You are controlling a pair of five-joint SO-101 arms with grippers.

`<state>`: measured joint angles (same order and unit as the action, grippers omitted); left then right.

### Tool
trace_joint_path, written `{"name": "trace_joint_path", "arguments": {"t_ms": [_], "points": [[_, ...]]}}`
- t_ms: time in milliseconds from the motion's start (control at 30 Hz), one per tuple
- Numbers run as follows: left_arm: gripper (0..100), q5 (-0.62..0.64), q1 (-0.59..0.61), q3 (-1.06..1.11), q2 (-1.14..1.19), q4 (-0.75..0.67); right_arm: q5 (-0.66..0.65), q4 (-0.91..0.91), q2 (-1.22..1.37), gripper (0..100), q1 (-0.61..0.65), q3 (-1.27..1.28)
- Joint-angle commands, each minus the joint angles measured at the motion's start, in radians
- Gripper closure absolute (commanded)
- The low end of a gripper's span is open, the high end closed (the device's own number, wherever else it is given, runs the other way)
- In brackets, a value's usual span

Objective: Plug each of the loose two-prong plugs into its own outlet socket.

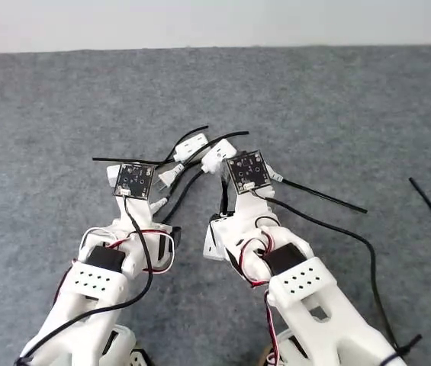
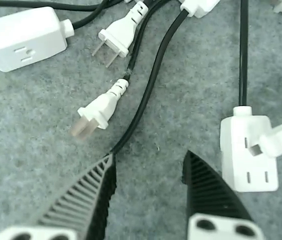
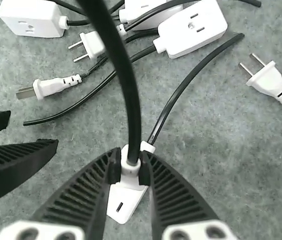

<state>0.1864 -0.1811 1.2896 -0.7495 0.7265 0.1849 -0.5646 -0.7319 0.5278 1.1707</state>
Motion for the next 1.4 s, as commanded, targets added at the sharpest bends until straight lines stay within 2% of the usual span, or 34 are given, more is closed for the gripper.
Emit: {"name": "trace_joint_path", "arguments": {"t_ms": [0, 533, 767, 967, 1367], "points": [[79, 0.009, 0.006, -0.054, -0.017, 0.006, -0.018, 0.027, -0.007, 99.1, -0.004, -0.005], [79, 0.009, 0.002, -0.048, -0.008, 0.012, -0.084, 0.097, -0.007, 99.1, -0.033, 0.041], [80, 0.009, 0.006, -0.142, 0.186, 0.012, -0.135, 0.093, -0.008, 99.1, 0.019, 0.063], [80, 0.008, 0.008, -0.211, 0.321, 0.012, -0.135, 0.091, -0.008, 99.1, 0.041, 0.063], [80, 0.006, -0.003, -0.219, 0.328, 0.012, -0.08, 0.157, -0.005, 99.1, 0.068, 0.061]]}}
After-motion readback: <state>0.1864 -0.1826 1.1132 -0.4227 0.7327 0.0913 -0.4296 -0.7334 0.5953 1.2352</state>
